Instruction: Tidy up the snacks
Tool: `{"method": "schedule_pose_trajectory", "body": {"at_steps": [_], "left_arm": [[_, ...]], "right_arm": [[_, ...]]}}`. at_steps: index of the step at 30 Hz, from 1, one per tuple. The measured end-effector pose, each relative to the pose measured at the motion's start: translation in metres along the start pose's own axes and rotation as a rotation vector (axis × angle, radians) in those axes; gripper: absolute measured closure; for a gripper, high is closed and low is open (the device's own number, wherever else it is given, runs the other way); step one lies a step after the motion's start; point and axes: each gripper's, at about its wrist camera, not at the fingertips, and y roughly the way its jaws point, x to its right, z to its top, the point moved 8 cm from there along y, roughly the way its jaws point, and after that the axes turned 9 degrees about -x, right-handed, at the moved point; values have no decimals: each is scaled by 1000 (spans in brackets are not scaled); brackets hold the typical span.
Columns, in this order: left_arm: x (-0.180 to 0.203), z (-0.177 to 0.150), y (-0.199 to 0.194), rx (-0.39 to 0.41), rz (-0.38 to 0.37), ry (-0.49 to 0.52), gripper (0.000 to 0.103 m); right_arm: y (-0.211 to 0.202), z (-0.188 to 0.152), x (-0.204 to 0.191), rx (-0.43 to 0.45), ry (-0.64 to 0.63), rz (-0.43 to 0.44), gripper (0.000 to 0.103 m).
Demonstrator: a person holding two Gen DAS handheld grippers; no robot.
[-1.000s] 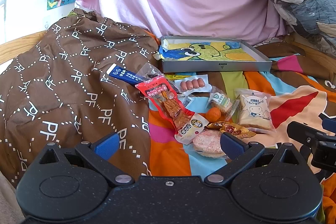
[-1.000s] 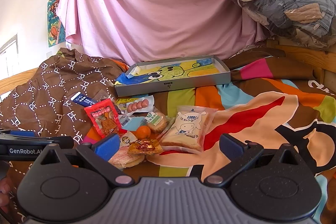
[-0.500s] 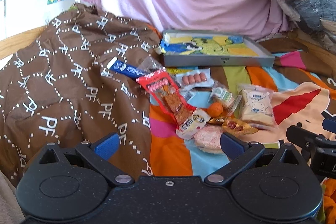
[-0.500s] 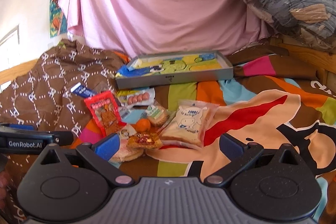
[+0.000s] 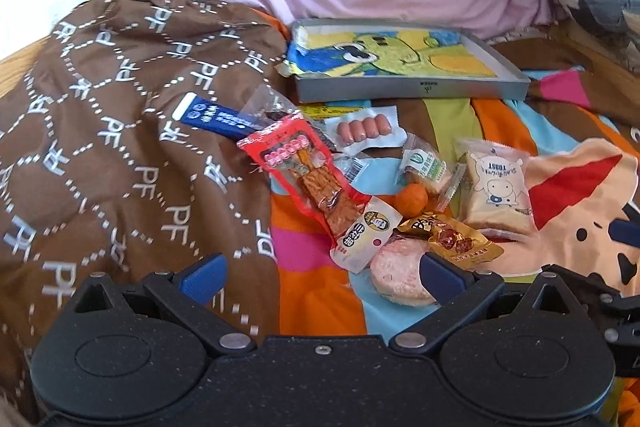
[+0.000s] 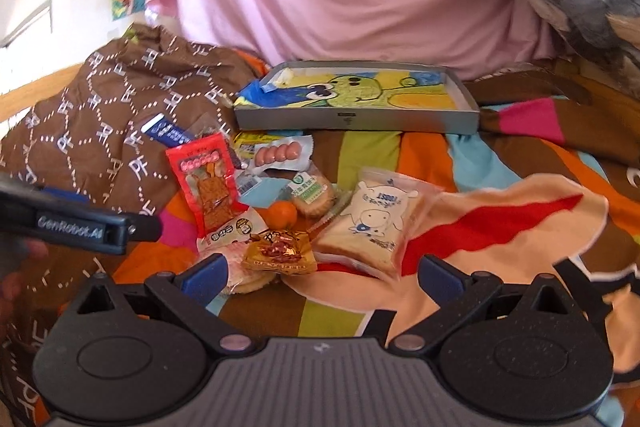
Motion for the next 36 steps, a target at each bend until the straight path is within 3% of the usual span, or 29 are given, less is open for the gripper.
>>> {"method": "schedule_pose_trajectory", "body": {"at_steps": [4, 8, 11, 16, 22, 29, 32, 36], "left_arm": [[-2, 12, 16, -32, -36, 26, 1], [-9, 21, 29, -15, -72, 32, 2], [-10, 22, 35, -3, -129, 21, 2], [1, 16, 46, -50, -239, 56, 2], [29, 0, 57, -106, -310, 182, 2], [43, -7, 68, -142, -357, 249, 10], [45, -9, 69, -151, -403, 249, 16], [47, -9, 72, -137, -406, 269, 19]], "right_arm": [[5, 3, -1, -12, -17, 4, 0], [9, 4, 2, -13, -41, -20, 0], [15, 3, 4, -18, -60, -41, 0], [27, 9, 10, -32, -78, -61, 0], [43, 29, 16, -101, -14, 123, 0], [71, 43, -6, -287, 2, 310, 5], [85, 44, -11, -365, 33, 325, 11], [104, 38, -11, -469, 70, 316, 20]]}}
